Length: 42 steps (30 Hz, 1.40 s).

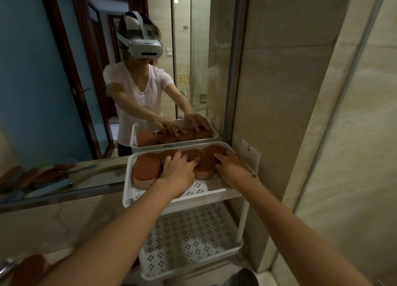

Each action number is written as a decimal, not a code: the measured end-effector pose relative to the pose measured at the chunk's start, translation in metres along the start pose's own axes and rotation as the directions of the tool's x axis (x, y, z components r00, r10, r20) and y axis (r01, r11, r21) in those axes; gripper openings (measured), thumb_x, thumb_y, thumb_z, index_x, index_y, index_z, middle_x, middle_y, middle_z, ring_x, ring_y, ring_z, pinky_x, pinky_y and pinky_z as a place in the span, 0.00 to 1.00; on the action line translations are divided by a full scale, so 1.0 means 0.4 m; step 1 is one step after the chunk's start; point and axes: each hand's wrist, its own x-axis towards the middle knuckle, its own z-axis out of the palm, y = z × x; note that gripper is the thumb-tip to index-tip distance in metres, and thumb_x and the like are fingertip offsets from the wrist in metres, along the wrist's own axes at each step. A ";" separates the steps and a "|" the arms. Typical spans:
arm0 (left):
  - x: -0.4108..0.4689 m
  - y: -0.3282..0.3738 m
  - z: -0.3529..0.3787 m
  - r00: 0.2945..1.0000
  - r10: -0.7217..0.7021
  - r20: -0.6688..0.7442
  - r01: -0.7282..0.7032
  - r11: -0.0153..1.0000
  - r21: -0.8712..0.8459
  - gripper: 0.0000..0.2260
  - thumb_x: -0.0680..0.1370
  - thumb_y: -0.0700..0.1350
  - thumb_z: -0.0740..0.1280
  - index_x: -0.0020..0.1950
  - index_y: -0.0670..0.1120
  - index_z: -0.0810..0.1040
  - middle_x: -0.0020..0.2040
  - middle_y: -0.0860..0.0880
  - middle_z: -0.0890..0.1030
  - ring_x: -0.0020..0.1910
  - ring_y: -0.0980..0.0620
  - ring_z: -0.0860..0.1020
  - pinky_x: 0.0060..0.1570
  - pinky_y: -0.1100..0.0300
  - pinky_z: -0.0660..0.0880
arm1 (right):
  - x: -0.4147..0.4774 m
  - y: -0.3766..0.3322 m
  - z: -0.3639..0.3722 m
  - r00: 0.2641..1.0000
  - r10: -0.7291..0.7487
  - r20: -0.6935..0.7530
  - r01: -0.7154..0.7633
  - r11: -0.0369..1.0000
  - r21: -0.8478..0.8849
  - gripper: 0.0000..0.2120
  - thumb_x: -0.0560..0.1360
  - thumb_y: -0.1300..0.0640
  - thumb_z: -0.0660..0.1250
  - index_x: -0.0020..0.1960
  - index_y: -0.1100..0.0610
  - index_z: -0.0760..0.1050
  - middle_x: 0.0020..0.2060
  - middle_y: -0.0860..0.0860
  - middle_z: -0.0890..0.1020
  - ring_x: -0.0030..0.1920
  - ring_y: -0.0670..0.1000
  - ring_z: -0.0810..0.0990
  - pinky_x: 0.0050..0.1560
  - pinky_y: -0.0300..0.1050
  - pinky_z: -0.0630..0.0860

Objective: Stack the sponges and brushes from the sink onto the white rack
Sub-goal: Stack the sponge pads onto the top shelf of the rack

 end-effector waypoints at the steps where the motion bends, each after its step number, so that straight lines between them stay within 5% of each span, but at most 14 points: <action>1: 0.002 0.000 -0.006 1.000 -0.004 0.020 0.005 0.999 -0.034 0.23 0.79 0.52 0.53 0.75 0.54 0.58 0.72 0.45 0.66 0.70 0.43 0.59 0.64 0.49 0.60 | 0.001 0.000 0.002 1.000 -0.002 -0.009 0.002 1.000 0.005 0.22 0.81 0.53 0.54 0.74 0.51 0.58 0.75 0.57 0.58 0.74 0.59 0.56 0.73 0.52 0.57; 6: 0.013 0.001 -0.022 0.997 -0.010 0.074 0.013 0.999 -0.042 0.32 0.73 0.69 0.54 0.73 0.54 0.63 0.72 0.48 0.67 0.70 0.42 0.60 0.65 0.47 0.60 | 0.002 0.004 0.008 1.000 -0.010 -0.008 0.011 0.999 0.045 0.26 0.78 0.51 0.58 0.74 0.51 0.57 0.75 0.56 0.56 0.75 0.59 0.55 0.74 0.52 0.57; 20: 0.019 -0.005 -0.018 0.989 -0.023 0.147 0.030 0.998 -0.046 0.28 0.77 0.63 0.52 0.75 0.58 0.53 0.78 0.47 0.54 0.75 0.42 0.51 0.67 0.48 0.57 | 0.038 0.001 0.021 0.997 -0.016 0.072 0.027 0.988 -0.149 0.31 0.79 0.54 0.59 0.76 0.48 0.48 0.76 0.56 0.51 0.75 0.58 0.52 0.75 0.51 0.55; 25: 0.006 -0.045 -0.057 0.974 0.093 0.208 -0.078 0.994 -0.079 0.33 0.75 0.59 0.62 0.76 0.54 0.51 0.77 0.46 0.54 0.75 0.42 0.51 0.71 0.48 0.52 | 0.033 0.006 0.026 0.998 -0.020 0.056 0.027 0.990 -0.137 0.30 0.79 0.54 0.58 0.76 0.47 0.47 0.76 0.55 0.50 0.75 0.59 0.53 0.75 0.52 0.55; 29: -0.023 -0.113 -0.058 0.952 0.057 0.301 -0.060 0.998 0.001 0.35 0.75 0.61 0.60 0.76 0.58 0.45 0.78 0.47 0.43 0.77 0.43 0.41 0.72 0.40 0.38 | 0.033 0.006 0.026 0.998 -0.013 0.060 0.021 0.991 -0.135 0.33 0.78 0.57 0.60 0.76 0.47 0.46 0.77 0.54 0.49 0.75 0.58 0.52 0.75 0.51 0.55; 32: -0.040 -0.136 -0.022 0.924 -0.007 0.383 0.026 0.999 -0.044 0.36 0.77 0.60 0.59 0.75 0.60 0.37 0.77 0.46 0.36 0.76 0.42 0.37 0.72 0.39 0.39 | 0.032 0.007 0.027 0.998 -0.026 0.055 0.033 0.990 -0.138 0.33 0.78 0.56 0.60 0.76 0.46 0.46 0.76 0.55 0.50 0.75 0.58 0.54 0.75 0.51 0.56; 42: -0.016 -0.140 0.001 0.979 -0.017 0.203 0.068 0.966 -0.248 0.42 0.73 0.58 0.67 0.76 0.56 0.41 0.78 0.45 0.44 0.77 0.43 0.43 0.74 0.43 0.45 | 0.021 0.006 0.024 0.988 -0.114 0.100 0.125 0.985 -0.116 0.30 0.78 0.50 0.58 0.75 0.39 0.48 0.76 0.58 0.46 0.76 0.63 0.48 0.75 0.59 0.54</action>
